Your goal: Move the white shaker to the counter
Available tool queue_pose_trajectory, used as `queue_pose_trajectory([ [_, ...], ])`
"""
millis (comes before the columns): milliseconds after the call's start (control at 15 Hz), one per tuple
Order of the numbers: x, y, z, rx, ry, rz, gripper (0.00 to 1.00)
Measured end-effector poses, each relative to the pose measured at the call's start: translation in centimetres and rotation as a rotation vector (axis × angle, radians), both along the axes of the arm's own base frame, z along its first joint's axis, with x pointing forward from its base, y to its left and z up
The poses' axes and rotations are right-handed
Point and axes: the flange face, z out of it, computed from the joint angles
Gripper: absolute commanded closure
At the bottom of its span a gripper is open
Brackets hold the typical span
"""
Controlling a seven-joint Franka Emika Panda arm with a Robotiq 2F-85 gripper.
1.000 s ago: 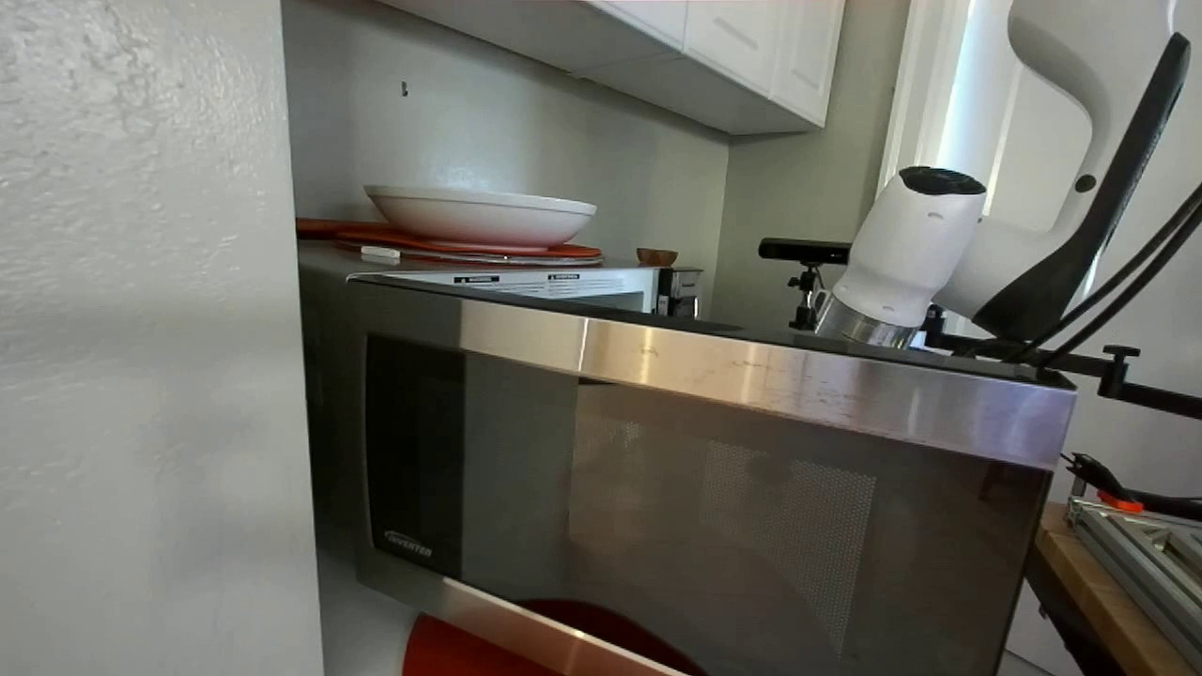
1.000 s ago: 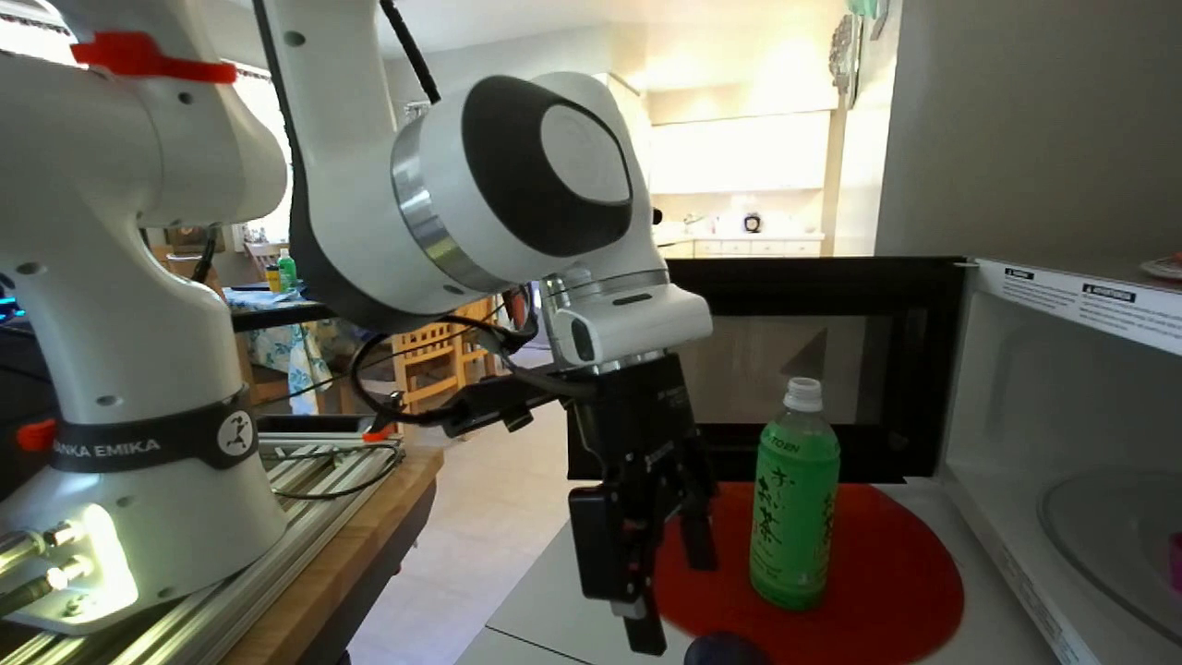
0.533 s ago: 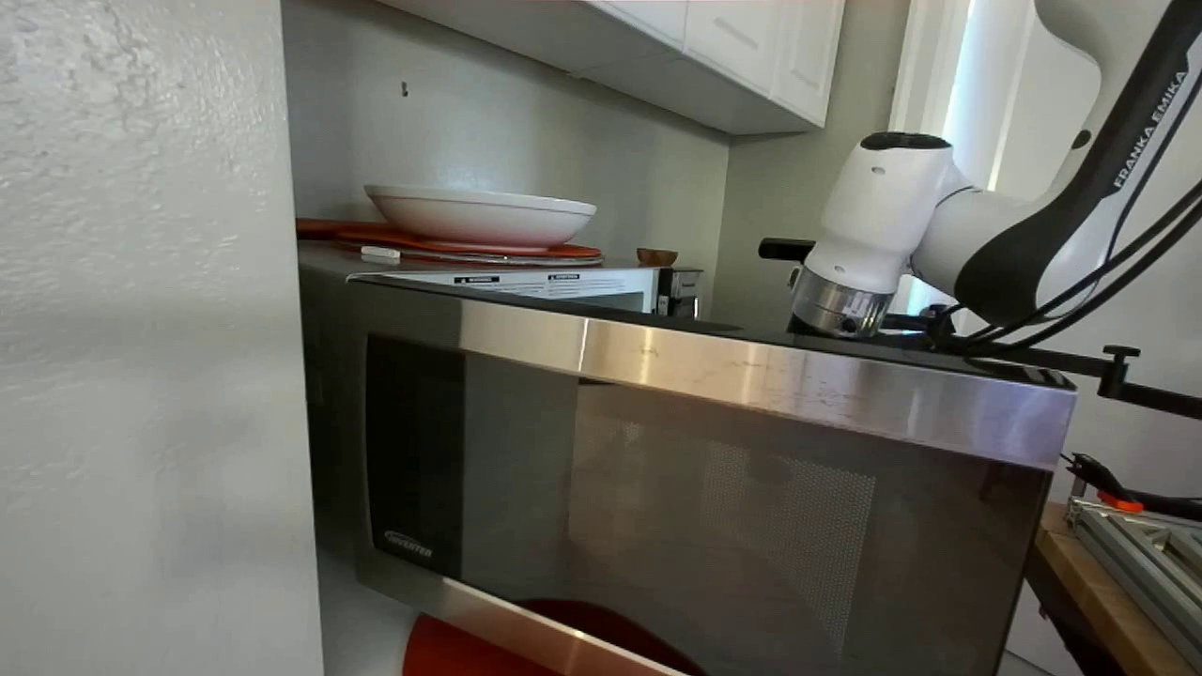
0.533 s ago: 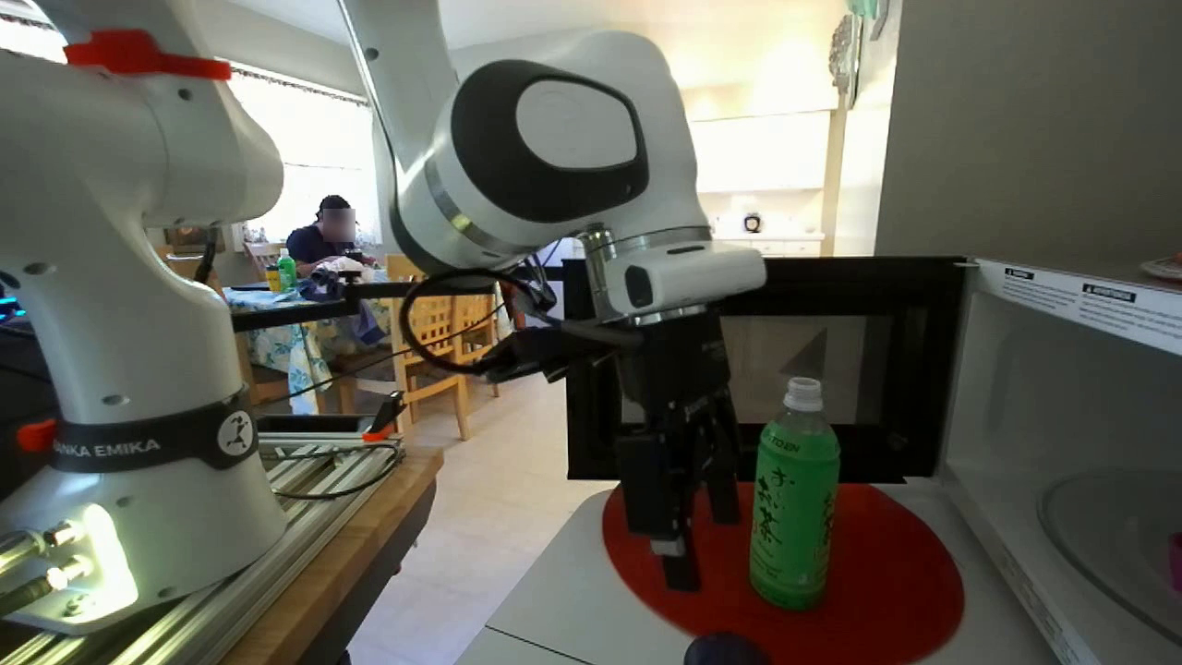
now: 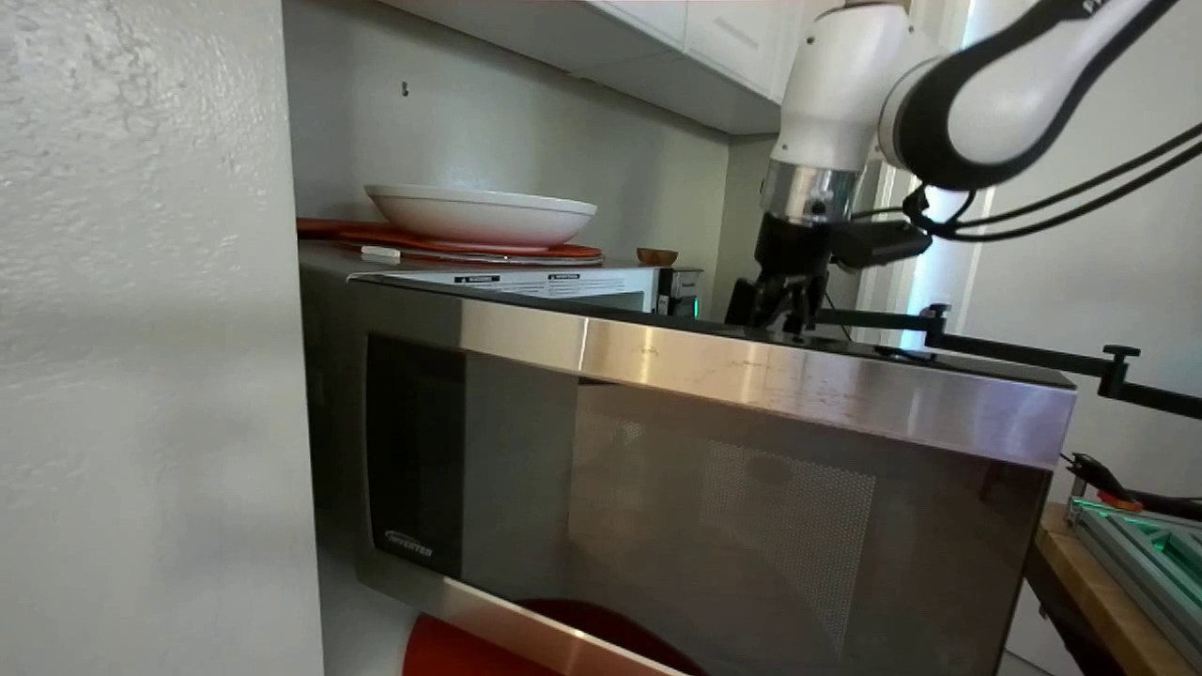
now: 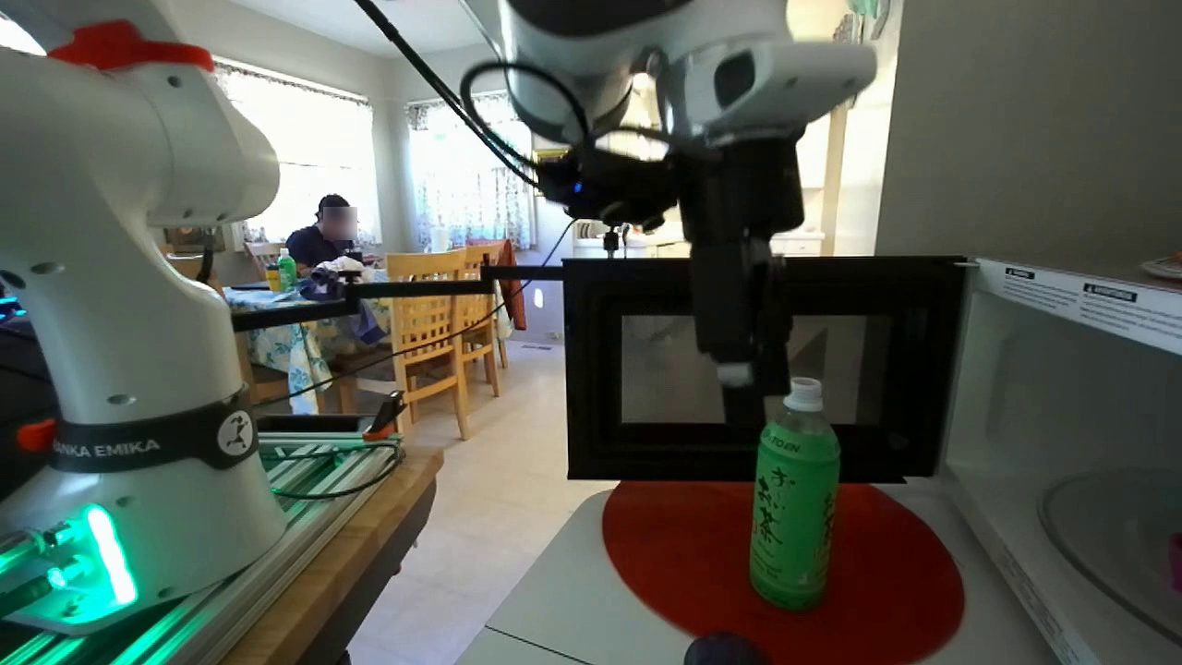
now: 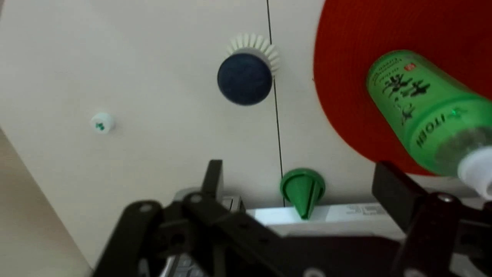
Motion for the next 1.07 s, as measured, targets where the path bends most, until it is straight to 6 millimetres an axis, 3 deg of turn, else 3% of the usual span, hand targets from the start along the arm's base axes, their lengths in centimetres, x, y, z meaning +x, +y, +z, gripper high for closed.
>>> queue_pose_trajectory([
  [200, 0.1, -2.6, 7.5, 0.021, 0.048, -0.013, 0.0],
  [333, 0.0, -3.4, 10.0, 0.028, 0.081, -0.022, 0.0],
  [1067, 0.2, -3.4, 9.5, 0.032, 0.105, -0.022, 0.0],
])
